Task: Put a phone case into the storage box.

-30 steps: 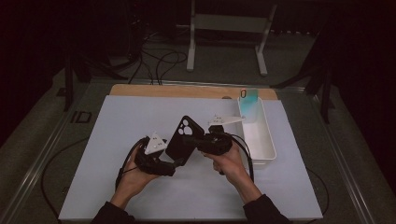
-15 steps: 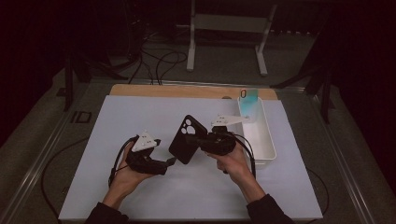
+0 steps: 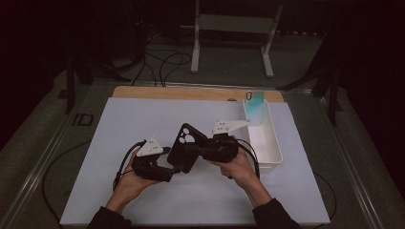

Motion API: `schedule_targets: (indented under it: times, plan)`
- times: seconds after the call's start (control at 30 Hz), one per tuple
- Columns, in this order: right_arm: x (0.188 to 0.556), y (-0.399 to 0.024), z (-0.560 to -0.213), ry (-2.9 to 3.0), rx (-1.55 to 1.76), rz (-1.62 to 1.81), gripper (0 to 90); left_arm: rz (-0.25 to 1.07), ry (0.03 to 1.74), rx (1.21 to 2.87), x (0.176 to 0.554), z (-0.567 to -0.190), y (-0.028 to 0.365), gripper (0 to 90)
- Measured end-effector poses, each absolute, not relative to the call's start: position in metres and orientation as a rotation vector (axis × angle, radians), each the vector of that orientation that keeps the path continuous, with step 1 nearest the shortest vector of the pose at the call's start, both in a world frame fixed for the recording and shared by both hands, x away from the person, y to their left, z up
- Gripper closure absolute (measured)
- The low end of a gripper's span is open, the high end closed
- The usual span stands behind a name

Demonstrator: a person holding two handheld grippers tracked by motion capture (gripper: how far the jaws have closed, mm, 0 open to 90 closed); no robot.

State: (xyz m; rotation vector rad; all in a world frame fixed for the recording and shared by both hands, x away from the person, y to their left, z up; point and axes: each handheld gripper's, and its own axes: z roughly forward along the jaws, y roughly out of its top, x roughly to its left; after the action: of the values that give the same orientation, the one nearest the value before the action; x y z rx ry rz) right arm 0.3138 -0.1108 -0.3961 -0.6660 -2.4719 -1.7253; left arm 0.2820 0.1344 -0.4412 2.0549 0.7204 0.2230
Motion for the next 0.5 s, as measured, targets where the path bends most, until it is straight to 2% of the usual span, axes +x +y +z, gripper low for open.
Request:
schedule_targets:
  times: [0.23, 0.5]
  plan:
    - [0.3105, -0.1074, -0.3953, -2.466, -0.548, -1.725, 85.4, 0.126, 0.636, 2.051, 0.2809, -0.4414, 0.1335, 28.6]
    - [0.3123, -0.1109, -0.3956, -2.475, -0.545, -1.719, 85.2, 0.074, 0.598, 2.064, 0.2794, -0.4433, 0.1342, 49.0]
